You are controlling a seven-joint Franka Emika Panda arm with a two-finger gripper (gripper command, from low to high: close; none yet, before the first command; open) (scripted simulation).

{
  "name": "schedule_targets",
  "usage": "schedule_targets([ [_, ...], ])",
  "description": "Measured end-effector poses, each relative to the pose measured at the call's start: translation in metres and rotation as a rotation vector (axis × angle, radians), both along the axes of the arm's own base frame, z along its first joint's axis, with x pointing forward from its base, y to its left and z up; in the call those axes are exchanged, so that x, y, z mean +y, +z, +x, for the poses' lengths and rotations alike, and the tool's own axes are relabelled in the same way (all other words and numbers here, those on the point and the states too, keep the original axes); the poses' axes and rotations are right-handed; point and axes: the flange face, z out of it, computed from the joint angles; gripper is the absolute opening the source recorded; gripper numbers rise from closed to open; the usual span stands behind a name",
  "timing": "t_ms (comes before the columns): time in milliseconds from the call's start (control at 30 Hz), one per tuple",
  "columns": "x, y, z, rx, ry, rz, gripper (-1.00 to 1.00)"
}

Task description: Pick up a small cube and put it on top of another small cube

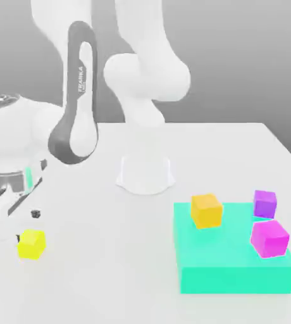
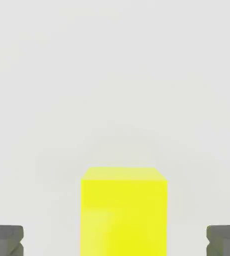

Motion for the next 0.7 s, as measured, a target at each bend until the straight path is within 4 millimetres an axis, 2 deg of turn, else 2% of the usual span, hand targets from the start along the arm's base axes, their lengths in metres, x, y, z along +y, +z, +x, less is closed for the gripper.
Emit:
schedule_targets([
  [33,0.000,-0.011,-0.001,0.001,0.000,0.000,0.00],
  [67,0.001,-0.017,-0.001,0.001,0.000,0.000,-1.00],
  [300,0.001,-0.017,-0.001,0.000,-0.001,-0.001,-1.00],
  [500,0.001,0.038,0.000,0.000,-0.001,-0.001,-1.00],
  [567,0.031,0.057,0.019,-0.005,0.008,0.003,-1.00],
  [633,0.077,0.076,0.042,-0.009,0.036,0.007,-1.00],
  [700,0.112,0.093,0.053,-0.012,0.023,0.011,-1.00],
])
